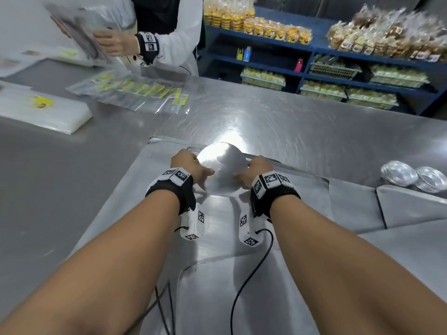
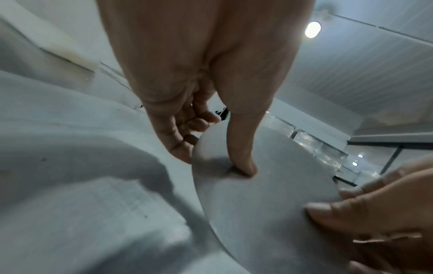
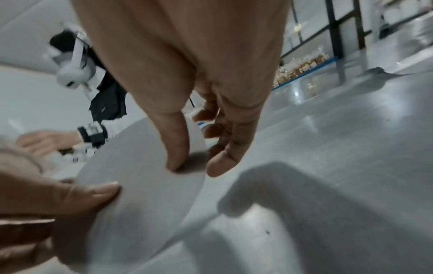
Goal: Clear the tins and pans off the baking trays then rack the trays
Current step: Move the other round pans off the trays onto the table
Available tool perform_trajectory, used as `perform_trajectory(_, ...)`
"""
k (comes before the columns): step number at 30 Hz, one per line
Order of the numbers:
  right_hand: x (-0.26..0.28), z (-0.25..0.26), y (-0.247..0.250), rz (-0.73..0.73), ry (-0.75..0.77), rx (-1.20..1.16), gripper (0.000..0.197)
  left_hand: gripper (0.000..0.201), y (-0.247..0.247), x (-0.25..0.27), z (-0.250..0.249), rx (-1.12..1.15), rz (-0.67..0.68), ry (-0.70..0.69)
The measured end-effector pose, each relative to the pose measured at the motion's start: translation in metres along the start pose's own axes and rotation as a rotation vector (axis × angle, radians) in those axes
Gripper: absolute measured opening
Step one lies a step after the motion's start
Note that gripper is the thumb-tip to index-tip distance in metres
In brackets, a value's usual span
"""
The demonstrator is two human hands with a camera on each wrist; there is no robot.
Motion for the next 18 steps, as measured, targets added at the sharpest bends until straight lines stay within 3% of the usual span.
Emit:
perform_trajectory(3, 0.024, 0.003, 0.025, -0.099, -0.003, -0.195, 0.059, 0.044, 0.014, 0.026, -0.018, 0.113, -0.083, -0.066)
perform_trajectory(6, 0.061, 0.000, 0.059, -0.144, 0.028, -0.249, 0.066, 0.050, 0.024, 0.060, -0.046, 0.135, -0.100, -0.127)
perform_trajectory(11, 0.126, -0.022, 0.120, -0.155, 0.138, -0.248, 0.040, 0.054, 0.036, 0.136, -0.093, 0.119, -0.104, -0.227)
perform_trajectory(18, 0.239, -0.075, 0.191, -0.074, 0.178, -0.199, 0.045, 0.058, 0.027, 0.274, -0.134, 0.075, 0.054, -0.279)
Point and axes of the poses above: each hand's wrist, its own x-axis away from the middle knuckle, its own y-axis out of the back of the hand, z = x × y, the point moved 4 cm from there along -x, towards the middle knuckle, and after that the axes turned 8 degrees about x, right-handed, at the moved point
